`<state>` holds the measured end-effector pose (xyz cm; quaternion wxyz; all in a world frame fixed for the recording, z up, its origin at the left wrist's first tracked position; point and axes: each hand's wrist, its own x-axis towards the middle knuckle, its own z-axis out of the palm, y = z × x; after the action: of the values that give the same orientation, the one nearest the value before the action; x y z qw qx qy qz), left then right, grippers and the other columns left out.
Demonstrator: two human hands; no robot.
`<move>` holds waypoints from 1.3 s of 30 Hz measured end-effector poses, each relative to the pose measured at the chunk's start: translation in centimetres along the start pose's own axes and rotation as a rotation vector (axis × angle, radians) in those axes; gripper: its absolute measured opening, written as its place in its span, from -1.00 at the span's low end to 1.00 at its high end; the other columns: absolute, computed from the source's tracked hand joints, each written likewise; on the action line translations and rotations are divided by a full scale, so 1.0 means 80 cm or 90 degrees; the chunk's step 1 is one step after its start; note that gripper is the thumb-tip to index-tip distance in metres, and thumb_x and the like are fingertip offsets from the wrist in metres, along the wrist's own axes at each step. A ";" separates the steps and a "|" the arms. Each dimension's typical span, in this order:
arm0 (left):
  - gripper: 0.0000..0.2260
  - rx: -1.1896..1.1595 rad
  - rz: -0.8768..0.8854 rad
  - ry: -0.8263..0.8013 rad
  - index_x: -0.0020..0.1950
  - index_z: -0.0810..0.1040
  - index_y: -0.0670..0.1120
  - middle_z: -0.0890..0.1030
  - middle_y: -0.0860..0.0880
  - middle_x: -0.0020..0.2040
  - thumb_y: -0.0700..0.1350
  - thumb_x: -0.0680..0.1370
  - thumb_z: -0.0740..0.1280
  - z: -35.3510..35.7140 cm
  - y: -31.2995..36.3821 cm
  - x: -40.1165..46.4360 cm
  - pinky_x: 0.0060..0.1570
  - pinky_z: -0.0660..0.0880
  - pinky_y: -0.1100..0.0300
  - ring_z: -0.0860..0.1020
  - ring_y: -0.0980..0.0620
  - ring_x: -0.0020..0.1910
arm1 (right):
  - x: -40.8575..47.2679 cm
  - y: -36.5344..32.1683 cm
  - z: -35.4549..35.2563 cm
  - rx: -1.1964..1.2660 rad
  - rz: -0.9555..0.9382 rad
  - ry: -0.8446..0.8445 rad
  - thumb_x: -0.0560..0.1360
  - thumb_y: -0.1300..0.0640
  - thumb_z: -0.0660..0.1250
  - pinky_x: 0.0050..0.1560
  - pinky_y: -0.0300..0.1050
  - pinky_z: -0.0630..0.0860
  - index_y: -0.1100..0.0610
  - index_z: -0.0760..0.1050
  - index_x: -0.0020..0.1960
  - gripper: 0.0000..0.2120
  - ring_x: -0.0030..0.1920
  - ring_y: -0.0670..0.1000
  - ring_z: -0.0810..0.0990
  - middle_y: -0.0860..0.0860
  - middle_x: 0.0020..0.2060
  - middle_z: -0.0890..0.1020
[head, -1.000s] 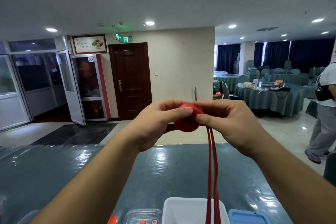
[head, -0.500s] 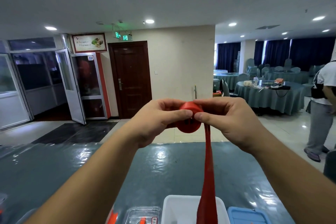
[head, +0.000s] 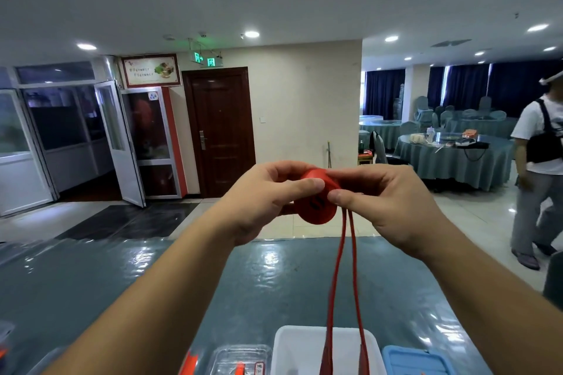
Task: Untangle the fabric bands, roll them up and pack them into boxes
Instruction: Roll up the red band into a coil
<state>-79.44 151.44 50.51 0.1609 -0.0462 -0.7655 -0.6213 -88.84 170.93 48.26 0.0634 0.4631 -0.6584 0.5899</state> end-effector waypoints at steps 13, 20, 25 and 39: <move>-0.70 -0.001 -0.026 -0.031 0.25 0.65 -0.18 0.70 -0.22 0.15 -0.15 0.54 0.49 -0.004 -0.003 0.003 0.11 0.66 -0.12 0.70 -0.17 0.13 | -0.002 0.003 -0.001 0.050 0.013 -0.019 0.38 0.14 0.54 0.17 -0.07 0.66 0.07 0.67 0.22 -0.60 0.09 -0.04 0.74 -0.06 0.02 0.77; -0.70 -0.157 -0.003 0.019 0.27 0.63 -0.23 0.70 -0.22 0.11 -0.12 0.59 0.40 0.011 -0.010 0.004 0.10 0.67 -0.04 0.69 -0.05 0.03 | -0.006 0.011 0.012 0.112 -0.002 0.098 0.36 0.13 0.55 0.21 -0.04 0.64 0.06 0.66 0.25 -0.55 0.11 -0.03 0.74 -0.04 0.04 0.77; -0.69 -0.002 -0.013 -0.018 0.28 0.62 -0.21 0.71 -0.21 0.13 -0.22 0.54 0.48 0.002 -0.008 0.005 0.20 0.64 -0.02 0.70 -0.14 0.13 | -0.002 0.006 0.000 0.051 0.019 0.013 0.45 0.30 0.52 0.18 -0.10 0.65 0.12 0.67 0.23 -0.64 0.08 -0.04 0.74 -0.04 0.00 0.78; -0.66 0.073 -0.028 -0.038 0.28 0.63 -0.18 0.74 -0.17 0.09 -0.23 0.51 0.53 -0.003 -0.003 0.003 0.17 0.65 0.02 0.72 -0.12 0.09 | -0.002 0.003 -0.007 0.008 0.029 -0.024 0.40 0.18 0.55 0.18 -0.13 0.65 0.05 0.67 0.23 -0.60 0.09 -0.08 0.73 -0.09 0.02 0.77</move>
<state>-79.69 151.14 50.41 0.1267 -0.0388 -0.8051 -0.5781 -89.15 171.44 48.16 0.0348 0.4596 -0.6658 0.5868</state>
